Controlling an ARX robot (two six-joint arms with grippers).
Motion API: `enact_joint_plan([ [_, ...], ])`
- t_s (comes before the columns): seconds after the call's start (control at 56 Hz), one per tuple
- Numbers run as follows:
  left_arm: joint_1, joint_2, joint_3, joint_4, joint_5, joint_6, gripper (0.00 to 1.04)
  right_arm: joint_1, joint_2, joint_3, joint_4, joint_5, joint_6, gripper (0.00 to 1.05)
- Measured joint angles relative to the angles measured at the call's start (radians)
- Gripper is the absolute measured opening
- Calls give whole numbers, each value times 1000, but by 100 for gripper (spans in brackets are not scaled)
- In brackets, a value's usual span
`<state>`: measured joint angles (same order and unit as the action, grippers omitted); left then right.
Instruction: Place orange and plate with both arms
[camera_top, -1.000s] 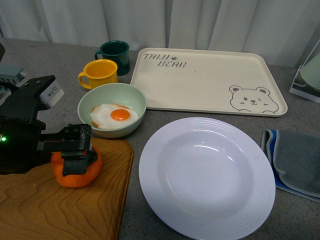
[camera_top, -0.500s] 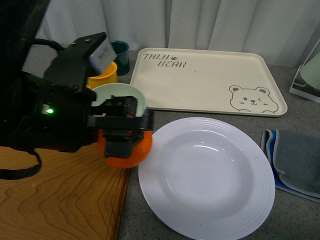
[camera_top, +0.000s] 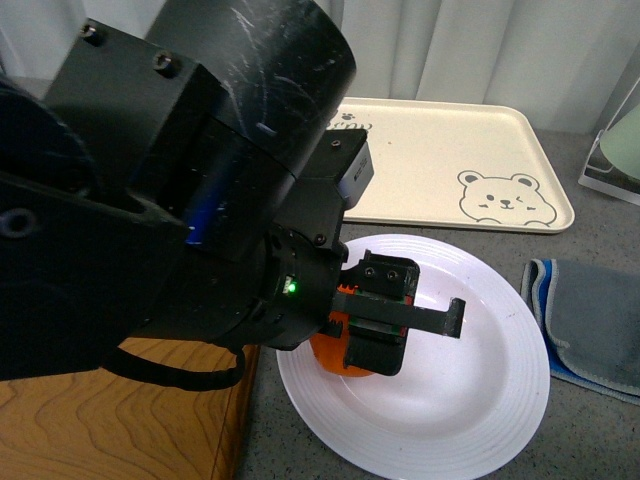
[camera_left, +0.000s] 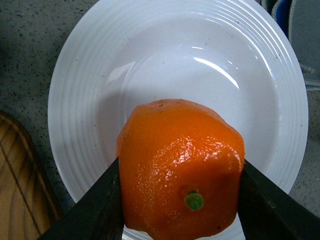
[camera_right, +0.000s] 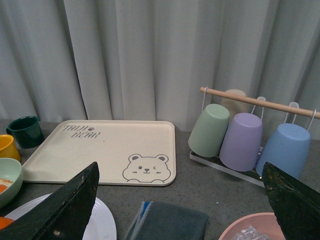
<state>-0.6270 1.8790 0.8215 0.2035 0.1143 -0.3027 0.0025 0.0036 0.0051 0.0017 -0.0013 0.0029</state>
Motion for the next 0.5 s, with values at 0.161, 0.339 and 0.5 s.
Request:
enact_joint_plan([
  [0.161,-3,61,47,-1,-5,-2,51,0,0,0,0,0,0,95],
  [0.339,-3,77,58,-3,-2,-9,51,0,0,0,0,0,0,95],
  [0.5,-3,78,67,-3,8,-14,51,0,0,0,0,0,0,95],
])
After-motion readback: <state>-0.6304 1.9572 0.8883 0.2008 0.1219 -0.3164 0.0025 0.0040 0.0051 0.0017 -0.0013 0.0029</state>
